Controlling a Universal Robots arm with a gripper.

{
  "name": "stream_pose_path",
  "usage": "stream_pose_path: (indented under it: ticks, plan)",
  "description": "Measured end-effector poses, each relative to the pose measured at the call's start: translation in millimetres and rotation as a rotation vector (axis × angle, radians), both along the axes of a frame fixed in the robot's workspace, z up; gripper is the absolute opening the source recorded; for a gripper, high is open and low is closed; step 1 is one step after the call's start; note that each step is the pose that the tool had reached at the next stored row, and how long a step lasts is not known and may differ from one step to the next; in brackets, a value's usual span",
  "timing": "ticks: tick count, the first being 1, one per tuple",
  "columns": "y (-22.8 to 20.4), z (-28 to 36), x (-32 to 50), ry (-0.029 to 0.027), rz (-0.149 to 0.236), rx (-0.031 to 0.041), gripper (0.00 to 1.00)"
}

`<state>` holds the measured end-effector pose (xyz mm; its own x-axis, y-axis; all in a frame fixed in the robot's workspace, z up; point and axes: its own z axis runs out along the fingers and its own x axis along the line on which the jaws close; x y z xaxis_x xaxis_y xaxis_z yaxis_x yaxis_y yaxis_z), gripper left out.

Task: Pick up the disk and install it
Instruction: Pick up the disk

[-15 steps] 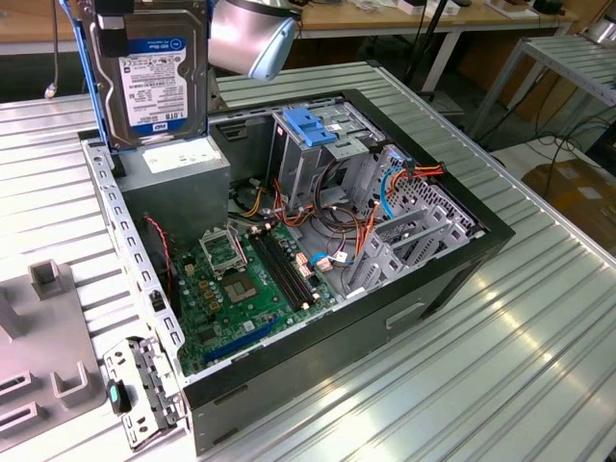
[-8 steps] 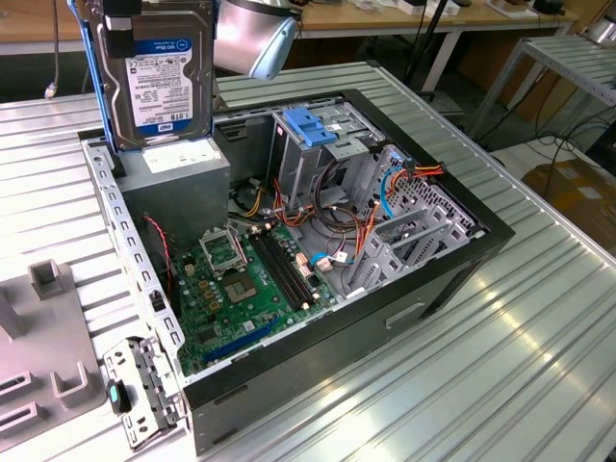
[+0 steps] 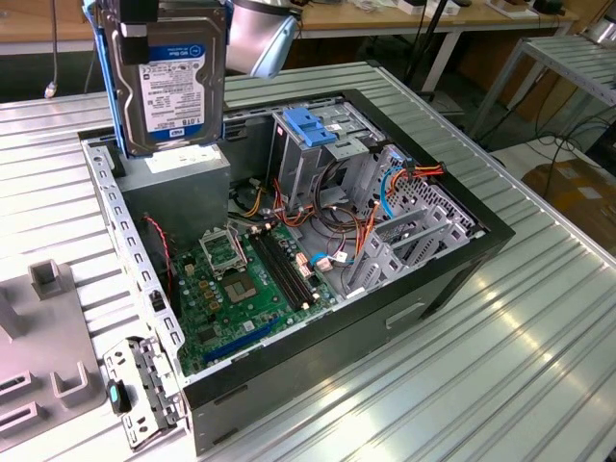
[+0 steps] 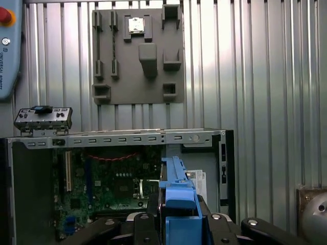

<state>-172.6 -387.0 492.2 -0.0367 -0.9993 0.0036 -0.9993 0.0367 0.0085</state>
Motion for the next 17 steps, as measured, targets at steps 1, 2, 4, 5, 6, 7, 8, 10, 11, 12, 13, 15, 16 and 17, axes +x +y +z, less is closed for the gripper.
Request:
stream_pose_path:
  ticks: [1,2,4,5,6,7,8,10,11,12,13,15,16,17]
  plan:
    - [-0.5,-0.1,2.1,0.0001,0.000,-0.0001,0.37]
    - [-0.8,-0.2,4.1,0.0001,-0.001,0.0000,0.37]
    - [-1.6,-0.4,8.3,0.0002,-0.002,0.0000,0.37]
    - [-1.9,-0.5,10.2,0.0002,-0.003,-0.0001,0.37]
    - [-2.4,-0.6,13.7,0.0002,-0.004,0.0000,0.37]
    - [-2.8,-0.7,15.7,0.0002,-0.004,-0.0001,0.37]
    - [-3.2,-0.8,18.6,0.0002,-0.005,0.0000,0.37]
    - [-4.3,-1.2,24.6,0.0002,-0.007,0.0000,0.37]
    - [-4.7,-1.4,26.7,0.0002,-0.007,0.0000,0.37]
    - [-5.0,-1.5,28.5,0.0003,-0.008,-0.0001,0.37]
    - [-5.6,-1.7,32.0,0.0003,-0.009,0.0000,0.37]
    - [-6.1,-1.8,39.7,0.0003,-0.010,-0.0001,0.37]
    - [-6.1,-1.8,41.1,0.0003,-0.010,0.0000,0.37]
    - [-6.1,-1.8,41.3,0.0003,-0.010,0.0000,0.37]
